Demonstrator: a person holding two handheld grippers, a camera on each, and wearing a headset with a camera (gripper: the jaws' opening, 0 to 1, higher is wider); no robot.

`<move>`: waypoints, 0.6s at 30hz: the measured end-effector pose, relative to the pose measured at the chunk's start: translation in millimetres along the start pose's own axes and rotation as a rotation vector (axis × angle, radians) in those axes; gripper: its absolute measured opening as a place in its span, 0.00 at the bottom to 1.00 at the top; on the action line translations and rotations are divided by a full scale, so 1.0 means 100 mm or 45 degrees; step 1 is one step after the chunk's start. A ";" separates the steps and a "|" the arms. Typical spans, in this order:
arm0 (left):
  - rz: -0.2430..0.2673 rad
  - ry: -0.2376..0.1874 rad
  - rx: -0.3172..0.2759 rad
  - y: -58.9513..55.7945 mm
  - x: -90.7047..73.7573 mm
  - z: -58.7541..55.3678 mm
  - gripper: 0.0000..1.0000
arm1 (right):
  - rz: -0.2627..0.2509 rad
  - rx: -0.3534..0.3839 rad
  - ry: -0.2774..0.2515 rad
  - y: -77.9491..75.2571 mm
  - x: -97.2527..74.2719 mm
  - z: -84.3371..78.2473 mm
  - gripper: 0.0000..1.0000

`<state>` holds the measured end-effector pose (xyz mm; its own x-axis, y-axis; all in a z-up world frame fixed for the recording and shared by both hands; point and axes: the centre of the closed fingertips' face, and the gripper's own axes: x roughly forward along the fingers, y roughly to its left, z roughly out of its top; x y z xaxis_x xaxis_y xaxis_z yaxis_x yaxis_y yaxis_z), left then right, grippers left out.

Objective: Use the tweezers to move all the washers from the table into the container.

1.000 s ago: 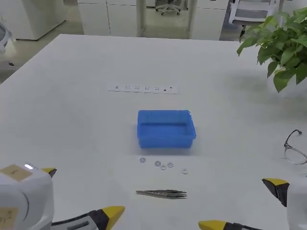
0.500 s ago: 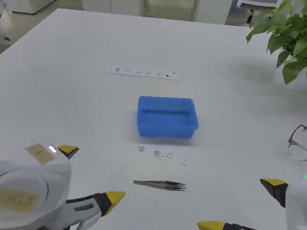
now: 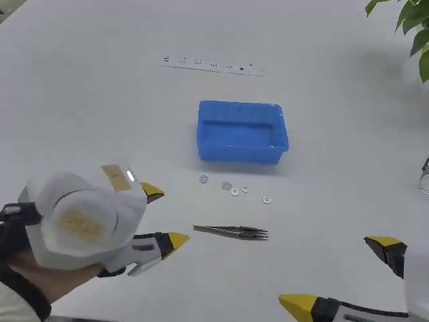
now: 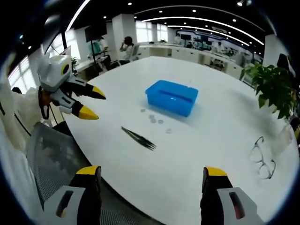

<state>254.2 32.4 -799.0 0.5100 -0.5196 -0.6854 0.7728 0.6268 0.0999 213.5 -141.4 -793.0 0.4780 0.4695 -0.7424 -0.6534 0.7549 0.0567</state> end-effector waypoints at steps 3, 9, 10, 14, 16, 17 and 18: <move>-0.030 0.017 0.023 0.00 0.10 -0.03 0.36 | 0.003 0.007 0.008 0.01 0.02 -0.03 0.86; -0.104 0.055 0.056 -0.03 0.37 -0.10 0.31 | 0.009 0.033 0.001 0.01 0.09 -0.01 0.84; -0.114 0.066 0.063 -0.04 0.42 -0.12 0.31 | 0.015 0.037 0.005 0.01 0.11 -0.01 0.84; -0.145 0.090 0.102 -0.06 0.55 -0.17 0.27 | 0.035 0.022 0.020 0.03 0.18 0.01 0.84; -0.158 0.102 0.117 -0.07 0.60 -0.19 0.24 | 0.045 0.021 0.017 0.04 0.20 0.03 0.83; -0.163 0.107 0.122 -0.06 0.61 -0.20 0.22 | 0.049 0.022 0.012 0.04 0.21 0.04 0.83; -0.170 0.113 0.127 -0.07 0.64 -0.21 0.22 | 0.058 0.022 0.006 0.05 0.22 0.05 0.83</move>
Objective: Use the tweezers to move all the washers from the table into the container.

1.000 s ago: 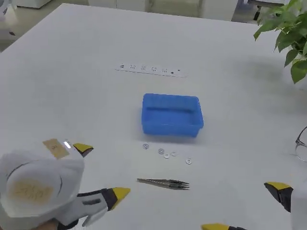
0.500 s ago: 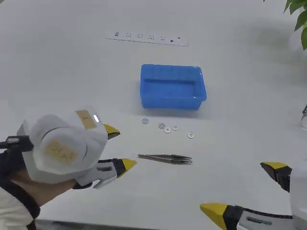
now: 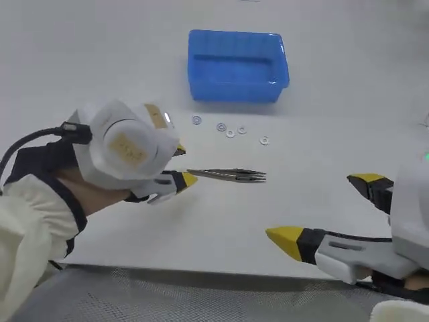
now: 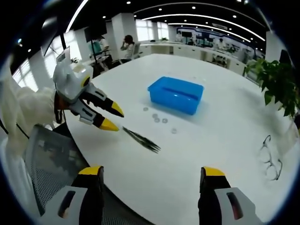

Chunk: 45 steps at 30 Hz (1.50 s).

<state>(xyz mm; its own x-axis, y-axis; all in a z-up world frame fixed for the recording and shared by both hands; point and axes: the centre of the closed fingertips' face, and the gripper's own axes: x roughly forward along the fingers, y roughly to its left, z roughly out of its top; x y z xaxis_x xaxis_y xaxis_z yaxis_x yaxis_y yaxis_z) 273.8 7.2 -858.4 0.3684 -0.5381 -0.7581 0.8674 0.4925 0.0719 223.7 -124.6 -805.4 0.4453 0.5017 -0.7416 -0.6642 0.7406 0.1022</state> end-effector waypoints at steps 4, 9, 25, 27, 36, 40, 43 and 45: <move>-0.023 0.013 -0.001 0.00 0.08 -0.03 0.22 | 0.029 0.017 -0.005 0.02 0.04 0.01 0.82; -0.037 0.046 0.017 -0.02 0.14 -0.09 0.18 | 0.033 0.011 0.002 0.02 0.05 0.00 0.81; -0.095 0.067 0.122 -0.16 0.17 -0.06 0.00 | 0.114 -0.032 -0.021 0.10 0.13 0.15 0.78; -0.103 0.077 0.135 -0.17 0.16 -0.06 0.00 | 0.135 -0.057 -0.023 0.13 0.16 0.18 0.77; -0.087 0.048 0.154 -0.23 -0.06 0.14 0.00 | 0.224 -0.157 -0.044 0.25 0.33 0.30 0.63; -0.078 0.019 0.158 -0.29 -0.20 0.29 0.00 | 0.258 -0.181 -0.065 0.31 0.38 0.37 0.54; -0.075 0.007 0.151 -0.34 -0.28 0.37 0.00 | 0.301 -0.202 -0.070 0.38 0.41 0.38 0.48; -0.061 -0.001 0.167 -0.37 -0.33 0.43 0.00 | 0.332 -0.226 -0.061 0.43 0.42 0.37 0.43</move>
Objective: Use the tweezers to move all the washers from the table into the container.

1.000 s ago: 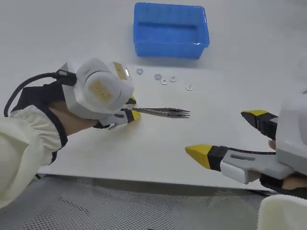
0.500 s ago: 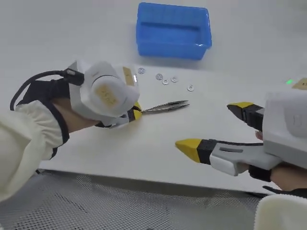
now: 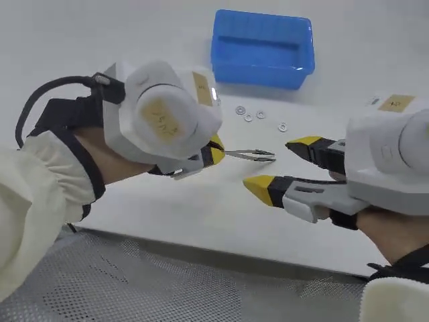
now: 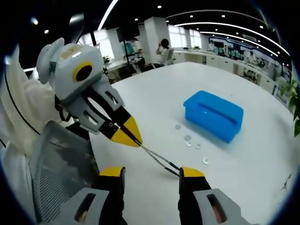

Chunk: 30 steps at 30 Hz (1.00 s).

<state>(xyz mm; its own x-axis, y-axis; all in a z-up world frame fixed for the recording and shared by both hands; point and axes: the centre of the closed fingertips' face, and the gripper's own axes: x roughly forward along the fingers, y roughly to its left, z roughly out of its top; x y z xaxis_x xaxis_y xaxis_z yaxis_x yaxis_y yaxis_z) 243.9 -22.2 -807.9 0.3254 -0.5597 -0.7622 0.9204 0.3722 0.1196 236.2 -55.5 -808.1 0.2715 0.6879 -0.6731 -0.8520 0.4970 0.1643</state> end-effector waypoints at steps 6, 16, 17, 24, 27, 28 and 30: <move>-0.006 0.001 -0.016 -0.08 -0.10 0.14 0.00 | 0.080 -0.119 0.041 0.09 0.09 -0.01 0.24; -0.038 0.004 0.042 -0.16 -0.19 0.21 0.00 | 0.157 -0.371 0.051 0.14 0.22 0.13 0.19; -0.042 0.004 0.066 -0.17 -0.20 0.22 0.00 | 0.174 -0.388 0.044 0.17 0.23 0.15 0.17; -0.055 -0.008 0.101 -0.14 -0.21 0.29 0.00 | 0.201 -0.471 0.061 0.27 0.29 0.18 0.07; -0.060 -0.012 0.100 -0.14 -0.21 0.29 0.00 | 0.180 -0.527 0.064 0.24 0.31 0.18 0.04; -0.052 -0.010 0.107 -0.14 -0.20 0.28 0.00 | 0.177 -0.521 0.067 0.24 0.33 0.18 0.04; -0.047 -0.026 0.108 -0.13 -0.20 0.28 0.00 | 0.168 -0.524 0.069 0.23 0.34 0.17 0.03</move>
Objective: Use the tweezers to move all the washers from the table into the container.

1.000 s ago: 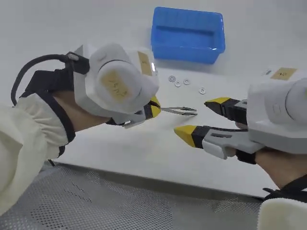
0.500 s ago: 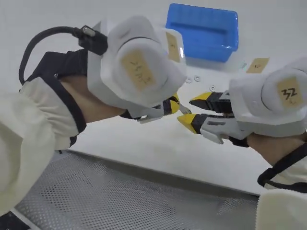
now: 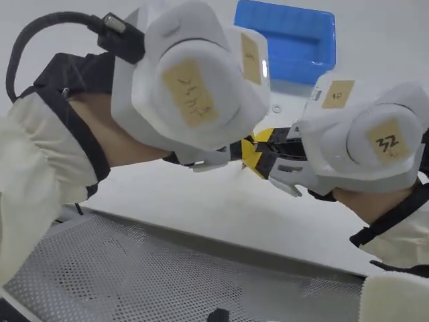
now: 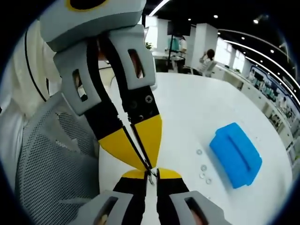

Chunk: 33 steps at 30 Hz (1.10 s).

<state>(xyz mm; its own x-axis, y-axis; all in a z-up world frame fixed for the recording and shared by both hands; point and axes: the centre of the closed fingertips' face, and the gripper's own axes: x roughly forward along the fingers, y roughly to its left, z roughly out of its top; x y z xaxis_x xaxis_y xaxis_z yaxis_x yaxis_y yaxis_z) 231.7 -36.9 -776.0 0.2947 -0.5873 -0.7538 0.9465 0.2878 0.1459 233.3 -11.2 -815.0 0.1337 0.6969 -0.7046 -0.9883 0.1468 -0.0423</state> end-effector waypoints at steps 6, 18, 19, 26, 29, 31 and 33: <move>0.032 -0.038 -0.040 0.03 -0.01 0.00 0.00 | -0.028 0.001 -0.013 -0.02 0.02 0.01 0.02; 0.374 -0.315 -0.558 0.26 -0.43 -0.19 0.62 | -0.008 -0.009 -0.030 -0.06 0.04 0.05 0.01; 0.404 -0.302 -0.583 0.26 -0.48 -0.26 0.66 | -0.007 -0.008 -0.031 -0.07 0.04 0.05 0.01; 0.602 -0.299 -0.704 0.23 -0.77 -0.51 0.89 | -0.002 0.037 -0.066 -0.16 -0.01 0.12 0.00; 0.642 -0.312 -0.719 0.20 -0.82 -0.57 0.95 | -0.015 0.067 -0.102 -0.25 -0.04 0.19 0.00; 0.652 -0.309 -0.733 0.18 -0.83 -0.62 0.96 | -0.024 0.088 -0.122 -0.31 -0.05 0.24 0.00; 0.667 -0.321 -0.745 0.16 -0.83 -0.68 0.99 | -0.036 0.102 -0.143 -0.36 -0.06 0.28 0.00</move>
<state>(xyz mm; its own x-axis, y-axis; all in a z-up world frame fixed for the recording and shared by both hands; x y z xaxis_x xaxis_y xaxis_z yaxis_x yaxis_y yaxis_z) 213.3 67.7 -754.7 0.7658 -0.3995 -0.5039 0.4771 0.8784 0.0287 270.6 -0.5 -789.5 0.1734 0.7651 -0.6201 -0.9755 0.2202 -0.0010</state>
